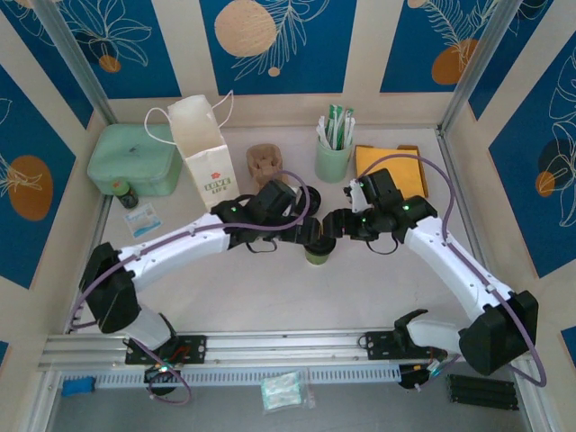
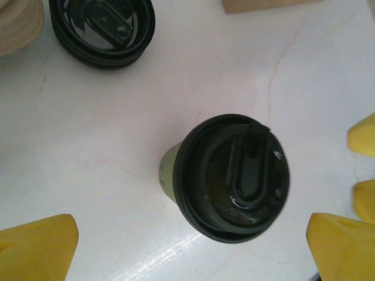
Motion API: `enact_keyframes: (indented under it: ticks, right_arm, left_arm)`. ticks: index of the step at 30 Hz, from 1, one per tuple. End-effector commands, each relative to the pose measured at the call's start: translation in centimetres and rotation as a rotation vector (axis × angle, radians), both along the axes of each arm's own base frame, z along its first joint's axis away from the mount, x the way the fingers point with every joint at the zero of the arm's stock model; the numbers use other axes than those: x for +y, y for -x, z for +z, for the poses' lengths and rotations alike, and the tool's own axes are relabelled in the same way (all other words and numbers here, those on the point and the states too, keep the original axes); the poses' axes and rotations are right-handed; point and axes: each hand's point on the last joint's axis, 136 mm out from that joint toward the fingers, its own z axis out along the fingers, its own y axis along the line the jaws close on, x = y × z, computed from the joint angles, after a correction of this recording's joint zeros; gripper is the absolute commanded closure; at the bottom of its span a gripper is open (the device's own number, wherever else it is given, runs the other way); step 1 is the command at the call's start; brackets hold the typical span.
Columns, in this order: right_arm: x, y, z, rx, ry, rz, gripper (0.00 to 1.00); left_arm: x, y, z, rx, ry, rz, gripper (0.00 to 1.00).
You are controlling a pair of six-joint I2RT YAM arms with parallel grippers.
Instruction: Pack the takeout coffee
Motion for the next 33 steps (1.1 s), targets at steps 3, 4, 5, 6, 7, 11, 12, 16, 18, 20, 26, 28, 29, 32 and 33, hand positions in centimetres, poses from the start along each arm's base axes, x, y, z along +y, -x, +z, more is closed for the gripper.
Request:
enact_keyframes:
  ticks: [3, 4, 5, 6, 7, 11, 12, 16, 18, 20, 26, 28, 29, 32, 33]
  right_arm:
    - [0.0, 0.4, -0.4, 0.009, 0.141, 0.049, 0.23]
    - [0.2, 0.4, -0.5, 0.01, 0.159, 0.056, 0.23]
    - [0.4, 0.4, -0.5, 0.01, 0.172, 0.066, 0.16]
    - [0.7, 0.4, -0.7, 0.015, 0.181, 0.073, 0.13]
    - [1.0, 0.3, -0.8, 0.015, 0.19, 0.084, 0.12]
    - [1.8, 0.2, -1.6, 0.022, 0.253, 0.119, 0.12]
    - [2.0, 0.1, -1.8, 0.021, 0.269, 0.126, 0.11]
    - [2.2, -0.5, -2.4, 0.02, 0.342, 0.139, 0.11]
    - [2.4, -0.7, -2.6, 0.019, 0.366, 0.151, 0.11]
    - [2.7, -0.8, -2.8, 0.024, 0.382, 0.156, 0.11]
    - [3.1, -1.1, -3.0, 0.028, 0.394, 0.157, 0.12]
    - [3.3, -1.2, -3.1, 0.028, 0.395, 0.161, 0.12]
    - [3.4, -1.1, -3.1, 0.03, 0.397, 0.163, 0.12]
    - [3.6, -1.1, -3.3, 0.035, 0.4, 0.166, 0.12]
    - [3.6, -1.1, -3.4, 0.037, 0.404, 0.167, 0.12]
  left_arm:
    - [2.4, -0.3, 4.8, -0.094, 0.057, 0.033, 0.01]
    - [3.1, -0.4, 5.2, -0.103, 0.066, 0.047, 0.01]
    - [3.9, -0.4, 5.3, -0.108, 0.071, 0.06, 0.01]
    - [4.5, -0.4, 5.5, -0.113, 0.079, 0.074, 0.0]
    - [5.3, -0.4, 5.5, -0.116, 0.086, 0.091, 0.01]
    - [8.4, -0.1, 5.5, -0.122, 0.105, 0.157, 0.0]
    - [9.0, -0.1, 5.5, -0.124, 0.109, 0.171, 0.01]
    - [11.4, 0.6, 5.2, -0.124, 0.12, 0.217, 0.01]
    - [12.2, 0.8, 4.9, -0.119, 0.117, 0.229, 0.01]
    - [12.6, 1.0, 4.7, -0.115, 0.118, 0.236, 0.01]
    - [13.2, 1.2, 4.2, -0.104, 0.13, 0.247, 0.01]
    - [13.2, 1.2, 4.1, -0.104, 0.134, 0.248, 0.01]
    - [13.3, 1.1, 4.1, -0.103, 0.134, 0.249, 0.0]
    - [13.4, 1.2, 4.0, -0.101, 0.138, 0.252, 0.01]
    - [13.5, 1.2, 4.0, -0.102, 0.14, 0.253, 0.01]
